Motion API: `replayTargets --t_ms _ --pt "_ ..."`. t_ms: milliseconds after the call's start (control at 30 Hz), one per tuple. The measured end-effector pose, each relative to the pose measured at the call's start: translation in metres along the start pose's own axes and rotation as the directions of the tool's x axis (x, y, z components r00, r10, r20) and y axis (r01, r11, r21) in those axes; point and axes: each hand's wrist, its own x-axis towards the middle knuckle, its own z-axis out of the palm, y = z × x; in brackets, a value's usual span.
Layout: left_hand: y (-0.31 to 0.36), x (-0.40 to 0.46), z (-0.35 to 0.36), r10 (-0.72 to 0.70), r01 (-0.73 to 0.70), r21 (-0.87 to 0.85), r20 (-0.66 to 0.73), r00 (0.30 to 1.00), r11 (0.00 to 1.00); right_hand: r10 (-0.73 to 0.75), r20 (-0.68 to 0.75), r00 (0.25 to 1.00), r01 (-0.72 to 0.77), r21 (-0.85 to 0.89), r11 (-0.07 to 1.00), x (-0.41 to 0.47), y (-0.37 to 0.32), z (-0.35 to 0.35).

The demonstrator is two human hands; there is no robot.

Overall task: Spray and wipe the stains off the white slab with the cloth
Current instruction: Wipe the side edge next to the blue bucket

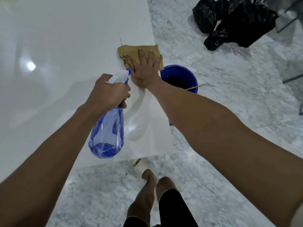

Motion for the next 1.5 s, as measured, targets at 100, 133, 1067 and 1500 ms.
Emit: replayTargets --t_ms 100,133,1067,1500 --pt "-0.010 -0.015 0.007 0.008 -0.008 0.013 0.000 1.000 1.000 0.028 -0.029 0.999 -0.030 -0.055 0.998 -0.030 -0.004 0.014" --pt "-0.013 -0.021 0.009 0.008 -0.008 0.021 0.000 1.000 1.000 0.022 -0.034 0.999 -0.024 -0.060 0.998 -0.041 -0.005 0.018" --pt "-0.102 -0.271 0.041 0.055 -0.058 0.056 0.057 0.997 0.997 0.017 0.213 0.977 -0.037 0.090 0.995 -0.368 -0.025 0.066" --pt "0.002 -0.277 0.030 0.162 -0.169 0.075 0.100 0.982 0.983 0.243 0.184 0.952 -0.046 0.876 -0.481 -0.361 0.050 -0.064"
